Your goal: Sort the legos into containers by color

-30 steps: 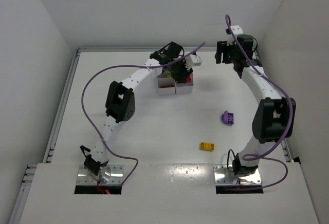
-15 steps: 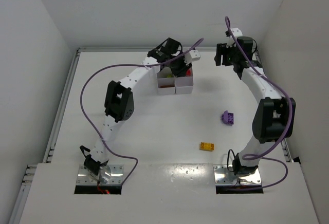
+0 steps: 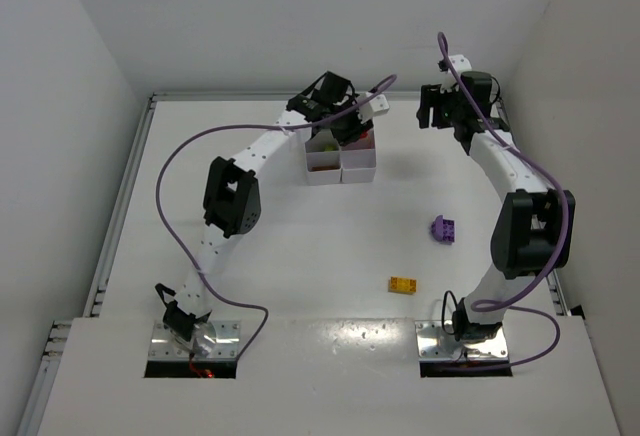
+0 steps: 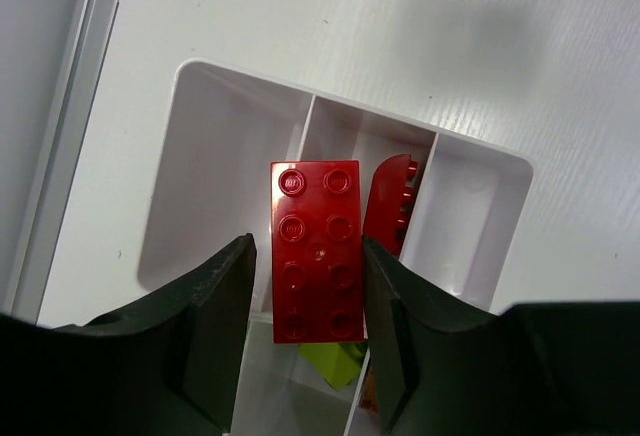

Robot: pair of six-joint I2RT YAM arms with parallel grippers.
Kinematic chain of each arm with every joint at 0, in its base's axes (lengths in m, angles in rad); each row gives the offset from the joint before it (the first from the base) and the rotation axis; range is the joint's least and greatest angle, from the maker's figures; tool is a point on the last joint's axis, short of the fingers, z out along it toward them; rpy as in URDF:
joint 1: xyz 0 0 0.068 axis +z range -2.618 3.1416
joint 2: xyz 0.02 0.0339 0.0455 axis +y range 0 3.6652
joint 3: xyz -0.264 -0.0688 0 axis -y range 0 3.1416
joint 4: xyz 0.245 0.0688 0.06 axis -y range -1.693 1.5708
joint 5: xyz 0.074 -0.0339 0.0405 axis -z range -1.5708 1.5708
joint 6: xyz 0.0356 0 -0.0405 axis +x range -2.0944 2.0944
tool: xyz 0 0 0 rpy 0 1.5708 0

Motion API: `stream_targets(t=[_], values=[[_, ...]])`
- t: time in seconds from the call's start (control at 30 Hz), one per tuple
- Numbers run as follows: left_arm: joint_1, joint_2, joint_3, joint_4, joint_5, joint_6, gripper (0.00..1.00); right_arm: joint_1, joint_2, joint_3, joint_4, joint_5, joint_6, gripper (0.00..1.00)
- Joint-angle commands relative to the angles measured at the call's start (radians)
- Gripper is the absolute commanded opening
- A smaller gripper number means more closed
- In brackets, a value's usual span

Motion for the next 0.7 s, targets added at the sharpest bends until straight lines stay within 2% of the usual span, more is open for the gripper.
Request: stream_targets(t=[0.0, 0.23, 0.5, 0.63, 0.67], values=[[0.005, 0.013, 0.0, 0.046, -0.005, 0.028, 0.52, -0.002, -0.031, -0.01, 0.026, -0.012, 0.014, 0.68], [0.005, -0.02, -0.03, 0.055, 0.053, 0.028, 0.54, -0.002, -0.031, -0.03, 0.026, -0.002, 0.004, 0.69], [-0.004, -0.149, -0.124, 0.08, 0.22, -0.047, 0.58, -0.002, -0.059, -0.061, 0.006, -0.012, -0.014, 0.7], [-0.004, -0.218, -0.179, 0.089, 0.285, -0.101, 0.59, -0.012, -0.091, -0.083, -0.092, -0.073, -0.035, 0.7], [-0.004, -0.267, -0.232, 0.089, 0.301, -0.092, 0.59, -0.022, -0.091, -0.084, -0.127, -0.085, -0.049, 0.7]])
